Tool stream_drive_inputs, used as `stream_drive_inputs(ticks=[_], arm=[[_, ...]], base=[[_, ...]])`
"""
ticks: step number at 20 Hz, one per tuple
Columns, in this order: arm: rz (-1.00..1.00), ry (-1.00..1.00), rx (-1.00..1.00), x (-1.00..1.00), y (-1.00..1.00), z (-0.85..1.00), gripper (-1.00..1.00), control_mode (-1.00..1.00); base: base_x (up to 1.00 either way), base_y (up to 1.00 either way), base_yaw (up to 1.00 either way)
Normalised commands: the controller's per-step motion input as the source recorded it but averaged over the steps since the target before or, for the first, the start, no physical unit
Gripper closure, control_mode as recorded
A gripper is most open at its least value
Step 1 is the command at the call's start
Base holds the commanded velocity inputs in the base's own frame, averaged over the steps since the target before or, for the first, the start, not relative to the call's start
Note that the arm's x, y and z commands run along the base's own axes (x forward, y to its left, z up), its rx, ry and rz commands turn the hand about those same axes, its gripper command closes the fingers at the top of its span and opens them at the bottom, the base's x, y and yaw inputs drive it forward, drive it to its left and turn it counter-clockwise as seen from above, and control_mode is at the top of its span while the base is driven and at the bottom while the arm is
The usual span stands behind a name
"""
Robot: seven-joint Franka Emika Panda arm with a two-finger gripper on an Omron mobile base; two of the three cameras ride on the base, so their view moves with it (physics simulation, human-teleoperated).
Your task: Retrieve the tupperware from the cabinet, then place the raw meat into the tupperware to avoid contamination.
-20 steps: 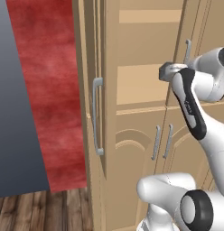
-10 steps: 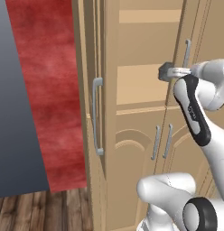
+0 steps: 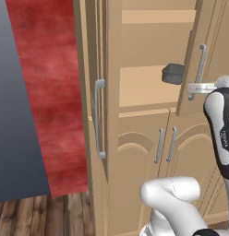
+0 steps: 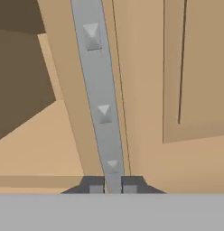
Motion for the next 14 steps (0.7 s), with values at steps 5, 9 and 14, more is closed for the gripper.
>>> stream_drive_inputs(ticks=[5,9,14], arm=[[0.09,0.11,-0.04,-0.97,-0.27,-0.39,1.0,-1.0],[0.02,0.21,-0.06,-0.92,-0.44,-0.5,1.0,-1.0],[-0.03,0.11,-0.1,-0.3,0.21,0.0,1.0,-1.0]], base=[[0.0,0.0,0.0],[0.0,0.0,0.0],[0.0,0.0,0.0]])
